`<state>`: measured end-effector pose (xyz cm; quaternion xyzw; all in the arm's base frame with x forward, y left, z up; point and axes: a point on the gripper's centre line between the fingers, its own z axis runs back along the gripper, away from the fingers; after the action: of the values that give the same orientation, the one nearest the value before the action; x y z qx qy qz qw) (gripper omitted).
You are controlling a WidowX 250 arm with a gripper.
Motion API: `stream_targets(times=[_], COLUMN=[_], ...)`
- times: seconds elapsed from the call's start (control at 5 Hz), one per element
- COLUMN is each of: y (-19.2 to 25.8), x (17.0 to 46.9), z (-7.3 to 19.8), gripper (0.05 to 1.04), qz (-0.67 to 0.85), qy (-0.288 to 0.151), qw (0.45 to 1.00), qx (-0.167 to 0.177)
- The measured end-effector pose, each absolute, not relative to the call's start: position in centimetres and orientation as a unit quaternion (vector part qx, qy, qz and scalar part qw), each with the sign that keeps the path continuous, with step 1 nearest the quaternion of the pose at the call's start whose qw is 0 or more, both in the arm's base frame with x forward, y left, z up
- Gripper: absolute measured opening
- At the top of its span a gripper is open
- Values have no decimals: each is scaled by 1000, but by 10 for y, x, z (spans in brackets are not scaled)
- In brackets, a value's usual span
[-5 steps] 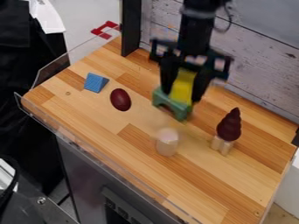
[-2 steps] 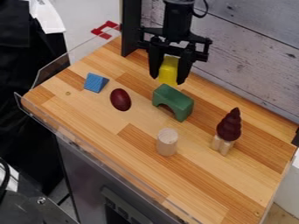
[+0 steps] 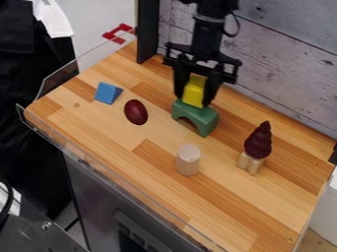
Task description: Put the yellow cube on top of the green arch
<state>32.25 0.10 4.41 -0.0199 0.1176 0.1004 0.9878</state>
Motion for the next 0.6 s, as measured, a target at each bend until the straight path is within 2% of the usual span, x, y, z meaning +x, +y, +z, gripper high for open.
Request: stream_targets(times=[0.6], y=[-11], x=[311], z=[40], gripper=[572], qz=[74], qy=[131], qw=[989], qx=[-6])
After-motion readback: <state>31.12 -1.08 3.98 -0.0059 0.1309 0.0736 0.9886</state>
